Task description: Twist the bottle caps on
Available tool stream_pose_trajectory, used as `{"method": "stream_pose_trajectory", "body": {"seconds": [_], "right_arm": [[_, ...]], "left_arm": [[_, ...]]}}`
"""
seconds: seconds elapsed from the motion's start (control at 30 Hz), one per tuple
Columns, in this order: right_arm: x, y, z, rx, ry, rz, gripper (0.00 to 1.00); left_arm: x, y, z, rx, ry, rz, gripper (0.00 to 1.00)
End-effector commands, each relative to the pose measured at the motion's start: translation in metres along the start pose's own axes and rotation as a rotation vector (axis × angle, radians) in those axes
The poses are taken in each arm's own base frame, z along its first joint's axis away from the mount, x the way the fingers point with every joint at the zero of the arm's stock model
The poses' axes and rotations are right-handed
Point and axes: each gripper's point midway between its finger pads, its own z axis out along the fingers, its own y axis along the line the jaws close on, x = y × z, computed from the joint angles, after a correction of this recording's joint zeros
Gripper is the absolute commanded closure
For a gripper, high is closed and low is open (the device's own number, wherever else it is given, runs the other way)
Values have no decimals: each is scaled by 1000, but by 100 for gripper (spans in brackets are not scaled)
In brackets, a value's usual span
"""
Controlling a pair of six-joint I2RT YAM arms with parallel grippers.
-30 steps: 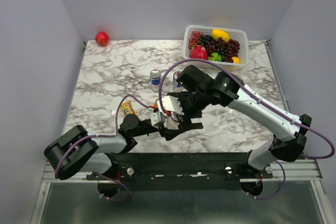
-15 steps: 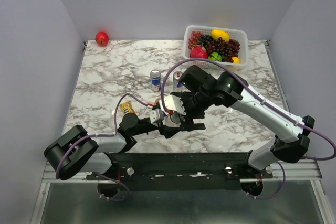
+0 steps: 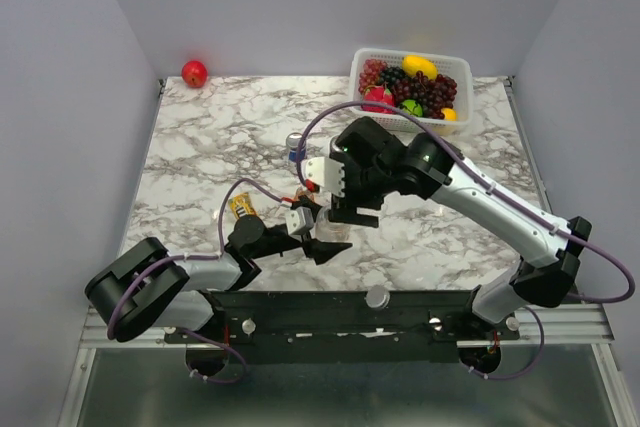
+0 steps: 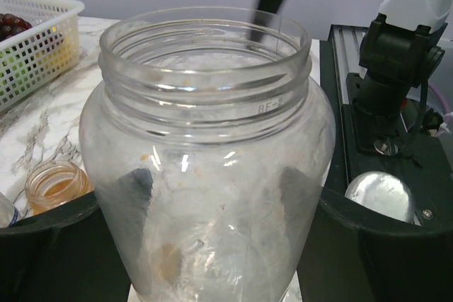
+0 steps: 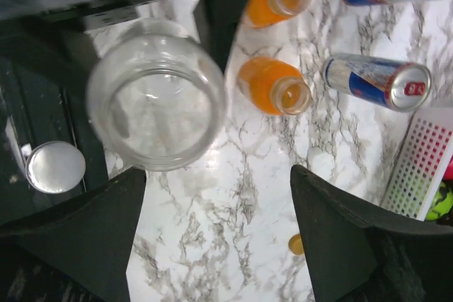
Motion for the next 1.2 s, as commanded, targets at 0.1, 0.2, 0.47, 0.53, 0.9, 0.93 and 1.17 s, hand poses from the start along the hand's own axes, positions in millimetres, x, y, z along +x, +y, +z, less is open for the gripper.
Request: {"method": "stream_pose_trajectory", "body": {"seconds": [0.1, 0.2, 0.47, 0.53, 0.9, 0.93, 1.17], "right_arm": [[96, -51, -32, 150, -15, 326, 19], [118, -13, -9, 51, -54, 170, 20], [103, 81, 41, -204, -225, -83, 36], [95, 93, 58, -221, -251, -158, 40], [52, 153, 137, -448, -410, -386, 51], [52, 157, 142, -483, -405, -383, 52], [61, 205, 149, -697, -404, -481, 51]], "left_arm": [[-15, -5, -1, 24, -27, 15, 100], [-13, -5, -4, 13, -3, 16, 100], [-27, 23, -27, -159, 58, -41, 100], [-24, 29, -35, -201, 105, -67, 100], [-27, 60, -90, -457, 191, -78, 100], [-28, 65, -93, -481, 189, -73, 100], [-35, 90, -111, -592, 161, -10, 100]]}}
